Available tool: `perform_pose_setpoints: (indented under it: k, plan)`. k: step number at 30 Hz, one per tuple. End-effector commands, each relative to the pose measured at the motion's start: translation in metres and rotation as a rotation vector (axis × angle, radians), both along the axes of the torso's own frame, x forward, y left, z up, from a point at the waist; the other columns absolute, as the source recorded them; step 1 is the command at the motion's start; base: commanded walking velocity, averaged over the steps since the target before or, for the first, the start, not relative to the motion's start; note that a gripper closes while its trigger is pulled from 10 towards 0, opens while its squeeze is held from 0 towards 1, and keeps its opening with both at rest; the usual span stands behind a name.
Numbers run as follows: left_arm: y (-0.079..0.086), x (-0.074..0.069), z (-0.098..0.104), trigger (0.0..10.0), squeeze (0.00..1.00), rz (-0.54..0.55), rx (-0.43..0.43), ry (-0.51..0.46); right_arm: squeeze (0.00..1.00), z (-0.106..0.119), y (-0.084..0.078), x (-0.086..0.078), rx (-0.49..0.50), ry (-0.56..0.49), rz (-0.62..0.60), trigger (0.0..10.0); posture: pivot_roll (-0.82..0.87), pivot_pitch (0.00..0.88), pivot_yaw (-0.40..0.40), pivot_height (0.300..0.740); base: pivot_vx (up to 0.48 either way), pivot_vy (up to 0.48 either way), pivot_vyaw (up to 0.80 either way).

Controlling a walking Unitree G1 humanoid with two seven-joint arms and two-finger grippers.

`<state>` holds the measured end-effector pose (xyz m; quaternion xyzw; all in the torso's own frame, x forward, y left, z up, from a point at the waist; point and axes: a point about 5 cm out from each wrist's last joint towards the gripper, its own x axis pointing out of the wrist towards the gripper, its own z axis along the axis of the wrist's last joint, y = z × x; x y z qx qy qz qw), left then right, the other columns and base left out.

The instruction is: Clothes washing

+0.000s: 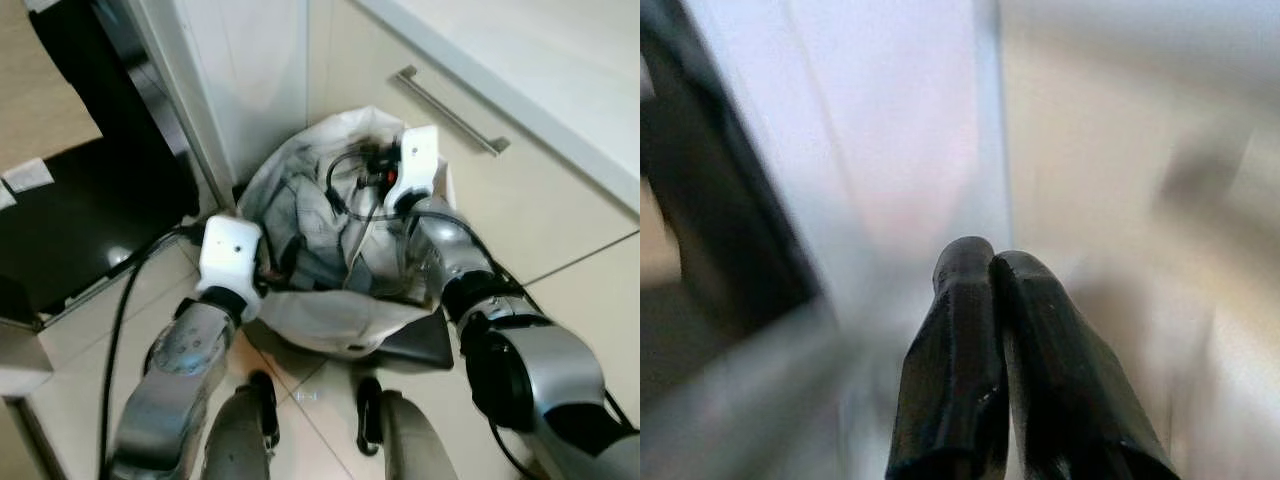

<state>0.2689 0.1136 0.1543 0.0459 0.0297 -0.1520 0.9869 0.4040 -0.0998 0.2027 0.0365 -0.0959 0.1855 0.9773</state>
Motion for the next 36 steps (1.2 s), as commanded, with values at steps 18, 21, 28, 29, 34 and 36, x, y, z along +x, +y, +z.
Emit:
perform_pose_setpoints:
  k: [18,21,28,29,34,36]
  plan:
    - [-0.010,0.048,-0.018,10.0,0.00,0.020,0.027,0.010,1.00,-0.008,-0.044,0.006,-0.134,0.107,-0.185,10.0,-0.07,0.000,-0.022,0.740,0.000,0.000,0.00]
    - [-0.011,0.048,-0.018,10.0,0.00,0.002,0.038,-0.004,1.00,-0.018,-0.043,0.002,-0.135,0.124,-0.183,10.0,-0.06,0.000,-0.021,0.740,0.000,0.000,0.00]
    - [-0.005,0.049,-0.015,10.0,0.00,0.010,0.022,-0.034,1.00,-0.056,-0.026,-0.013,-0.034,0.219,-0.164,10.0,-0.04,0.000,-0.017,0.740,0.000,0.000,0.00]
    - [-0.004,0.049,-0.015,10.0,0.00,0.011,0.023,-0.035,1.00,-0.062,-0.022,-0.016,-0.020,0.237,-0.157,10.0,-0.04,0.000,-0.017,0.740,0.000,0.000,0.00]
    - [-0.004,0.047,-0.015,10.0,0.00,0.001,0.038,-0.047,1.00,-0.079,-0.004,-0.025,0.003,0.282,-0.108,10.0,-0.03,0.000,-0.013,0.740,0.000,0.000,0.00]
    - [-0.003,0.047,-0.015,10.0,0.00,0.000,0.041,-0.049,1.00,-0.082,-0.001,-0.027,0.002,0.290,-0.105,10.0,-0.03,0.000,-0.013,0.740,0.000,0.000,0.00]
